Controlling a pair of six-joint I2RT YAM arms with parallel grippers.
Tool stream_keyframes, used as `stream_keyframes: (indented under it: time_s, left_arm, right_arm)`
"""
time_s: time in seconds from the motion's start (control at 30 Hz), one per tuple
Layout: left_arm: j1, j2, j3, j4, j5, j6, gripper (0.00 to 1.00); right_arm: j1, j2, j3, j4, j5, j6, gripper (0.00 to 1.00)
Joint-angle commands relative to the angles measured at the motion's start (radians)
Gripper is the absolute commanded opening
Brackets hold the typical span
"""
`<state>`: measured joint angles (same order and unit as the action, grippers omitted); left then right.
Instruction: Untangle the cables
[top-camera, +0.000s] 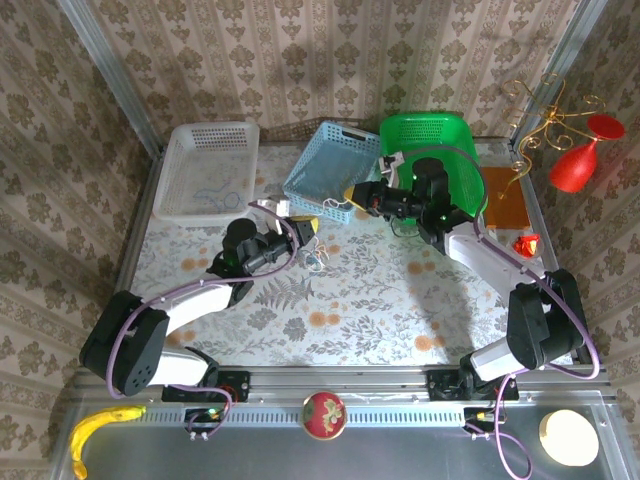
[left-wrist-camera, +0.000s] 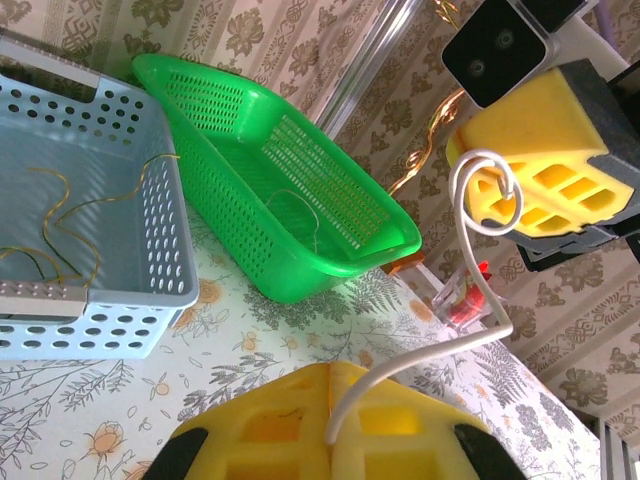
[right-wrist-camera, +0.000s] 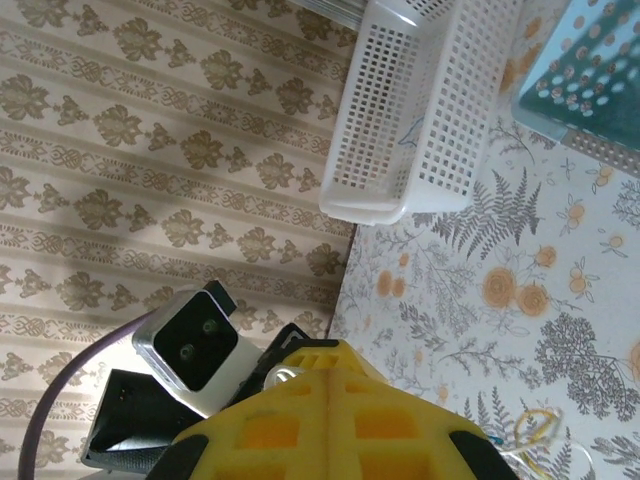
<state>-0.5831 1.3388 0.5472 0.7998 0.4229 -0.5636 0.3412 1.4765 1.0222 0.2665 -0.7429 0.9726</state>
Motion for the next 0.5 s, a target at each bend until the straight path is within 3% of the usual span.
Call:
stream_keyframes:
  time_s: [0.0,0.47]
  left_arm:
    - [-0.005,-0.016,0.008,-0.002,0.007,0.022,0.0]
    - [-0.012,0.024,-0.006,-0.006,0.013,0.033,0.0]
  right_arm:
    - [0.012,-0.006,-0.023,0.028,-0.011,-0.01,0.0]
    - [0.028,-0.016,0.154,0.029,-0.026,0.038,0.0]
